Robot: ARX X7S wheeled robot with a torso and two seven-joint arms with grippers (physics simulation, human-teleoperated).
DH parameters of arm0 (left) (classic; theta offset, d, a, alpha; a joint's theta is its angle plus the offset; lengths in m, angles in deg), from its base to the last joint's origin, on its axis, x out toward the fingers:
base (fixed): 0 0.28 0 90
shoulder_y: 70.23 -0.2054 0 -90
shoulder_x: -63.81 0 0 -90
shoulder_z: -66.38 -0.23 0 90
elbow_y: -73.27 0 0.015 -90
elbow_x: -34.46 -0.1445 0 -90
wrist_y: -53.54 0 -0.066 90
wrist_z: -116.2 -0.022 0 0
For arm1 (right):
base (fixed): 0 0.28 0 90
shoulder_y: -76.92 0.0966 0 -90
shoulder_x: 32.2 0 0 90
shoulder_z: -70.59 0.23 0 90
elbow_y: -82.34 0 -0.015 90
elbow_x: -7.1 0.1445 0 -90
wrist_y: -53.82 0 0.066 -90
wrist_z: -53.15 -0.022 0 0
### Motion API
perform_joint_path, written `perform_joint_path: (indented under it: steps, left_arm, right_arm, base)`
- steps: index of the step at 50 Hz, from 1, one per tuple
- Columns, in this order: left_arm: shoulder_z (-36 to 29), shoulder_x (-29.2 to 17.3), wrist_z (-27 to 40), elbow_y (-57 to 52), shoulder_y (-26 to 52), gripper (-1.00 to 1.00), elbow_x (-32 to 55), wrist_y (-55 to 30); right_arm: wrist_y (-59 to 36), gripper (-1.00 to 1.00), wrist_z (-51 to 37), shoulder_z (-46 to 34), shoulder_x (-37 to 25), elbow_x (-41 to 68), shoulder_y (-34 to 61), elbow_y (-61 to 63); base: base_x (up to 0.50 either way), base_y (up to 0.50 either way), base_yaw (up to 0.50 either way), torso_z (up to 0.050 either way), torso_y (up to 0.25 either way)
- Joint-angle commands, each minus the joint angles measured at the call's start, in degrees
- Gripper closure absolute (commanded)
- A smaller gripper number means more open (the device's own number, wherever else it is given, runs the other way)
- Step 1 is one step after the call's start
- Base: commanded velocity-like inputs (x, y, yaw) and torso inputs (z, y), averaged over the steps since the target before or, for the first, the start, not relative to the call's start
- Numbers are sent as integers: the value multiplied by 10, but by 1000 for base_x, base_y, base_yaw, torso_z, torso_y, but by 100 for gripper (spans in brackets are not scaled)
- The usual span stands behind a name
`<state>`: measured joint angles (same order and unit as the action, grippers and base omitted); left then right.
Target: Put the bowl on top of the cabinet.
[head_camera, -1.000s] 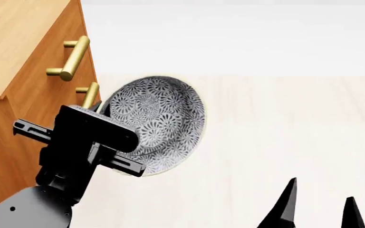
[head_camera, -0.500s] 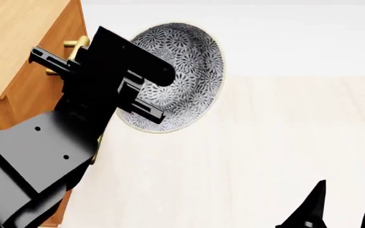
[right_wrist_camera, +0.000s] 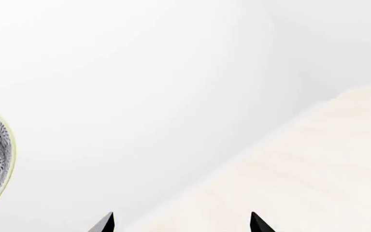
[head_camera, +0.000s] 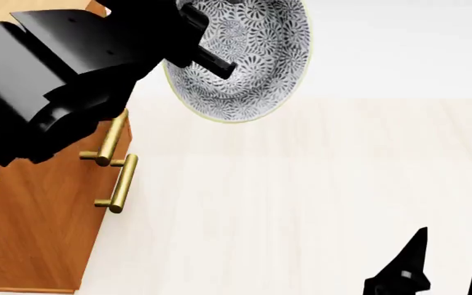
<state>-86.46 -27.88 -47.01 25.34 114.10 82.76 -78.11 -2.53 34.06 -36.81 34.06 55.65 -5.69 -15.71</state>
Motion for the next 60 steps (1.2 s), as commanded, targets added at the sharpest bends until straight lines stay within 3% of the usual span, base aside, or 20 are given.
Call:
perform_joint_path:
  steps: [1, 15, 26, 31, 36, 48, 53, 60]
  left_arm:
    - [-217, 17, -10, 199, 140, 100, 273, 112]
    - [-248, 17, 39, 320, 201, 100, 409, 83]
    - [-264, 11, 60, 329, 222, 100, 455, 75]
    - [-296, -4, 76, 329, 227, 100, 515, 78]
    - [-379, -21, 109, 329, 228, 100, 646, 102]
    - [-758, -32, 134, 329, 242, 100, 1117, 152]
    - [-842, -32, 127, 329, 247, 100, 1216, 157]
    - [-883, -39, 133, 329, 253, 100, 1277, 157]
  right_arm:
    - [0, -100, 14, 7, 11, -10, 10, -20]
    - [-8, -100, 22, 10, 10, 8, 14, -25]
    - [-6, -100, 21, 13, 7, 9, 8, -15]
    - [-5, -100, 22, 15, 5, 12, 5, -11]
    - [-6, -100, 23, 13, 7, 9, 7, -13]
    - [-4, -100, 22, 15, 7, 7, 4, -10]
    - [-5, -100, 25, 17, 6, 13, 3, -9]
    - [-5, -100, 26, 17, 6, 12, 4, -10]
  base:
    - [0, 0, 0, 0, 0]
    - [0, 0, 0, 1, 0]
    - [0, 0, 0, 0, 1]
    - [0, 0, 0, 0, 0]
    - [0, 0, 0, 0, 0]
    - [0, 0, 0, 0, 0]
    - [0, 0, 0, 0, 2]
    - [0, 0, 0, 0, 0]
